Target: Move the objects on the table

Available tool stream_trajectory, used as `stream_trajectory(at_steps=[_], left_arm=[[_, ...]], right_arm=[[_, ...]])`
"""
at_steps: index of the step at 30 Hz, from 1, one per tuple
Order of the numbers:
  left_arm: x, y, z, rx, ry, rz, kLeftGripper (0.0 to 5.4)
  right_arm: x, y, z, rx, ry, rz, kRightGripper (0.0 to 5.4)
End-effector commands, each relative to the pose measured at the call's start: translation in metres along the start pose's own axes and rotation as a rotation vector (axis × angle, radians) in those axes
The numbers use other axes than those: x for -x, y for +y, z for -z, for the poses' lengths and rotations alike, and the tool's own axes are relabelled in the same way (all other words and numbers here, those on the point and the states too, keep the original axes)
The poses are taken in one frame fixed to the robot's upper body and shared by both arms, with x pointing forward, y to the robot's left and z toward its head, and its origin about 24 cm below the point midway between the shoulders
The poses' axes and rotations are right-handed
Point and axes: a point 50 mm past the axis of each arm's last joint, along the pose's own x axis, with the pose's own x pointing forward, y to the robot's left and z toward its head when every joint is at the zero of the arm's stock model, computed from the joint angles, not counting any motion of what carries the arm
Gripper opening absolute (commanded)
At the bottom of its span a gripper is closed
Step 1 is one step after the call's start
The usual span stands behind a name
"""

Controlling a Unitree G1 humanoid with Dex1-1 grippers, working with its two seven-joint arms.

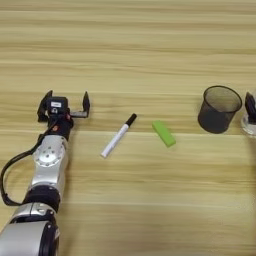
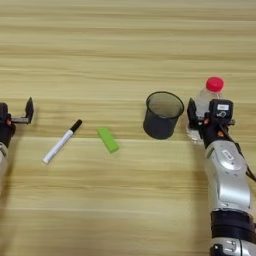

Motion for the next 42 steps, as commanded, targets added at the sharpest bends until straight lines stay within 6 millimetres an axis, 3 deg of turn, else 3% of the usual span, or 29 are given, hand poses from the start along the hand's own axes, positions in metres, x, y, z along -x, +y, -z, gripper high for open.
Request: stream_trajectory(at_steps=[1, 8, 21, 31, 42], left_arm=[[-0.002, 0.001, -0.003, -0.012, -0.014, -0.001, 5.40], [-0.002, 0.001, -0.003, -0.013, -0.016, -0.001, 5.40], [-0.002, 0.001, -0.003, -0.012, -0.016, -0.005, 5.40], [-0.002, 0.001, -0.004, -0.012, -0.017, -0.004, 5.40], [-0.003, -0.001, -0.004, -0.010, -0.015, -0.003, 5.40]], right_arm=[[-0.008, 0.001, -0.010, 0.022, -0.050, -0.015, 3.16], [-0.009, 0.001, -0.006, 0.028, -0.036, -0.018, 3.16], [-0.008, 0.001, -0.008, 0.034, -0.044, -0.016, 5.37], [0.004, -0.009, -0.010, 0.041, -0.058, 0.018, 5.37], [0.040, -0.011, -0.011, 0.074, -0.036, 0.017, 5.37]])
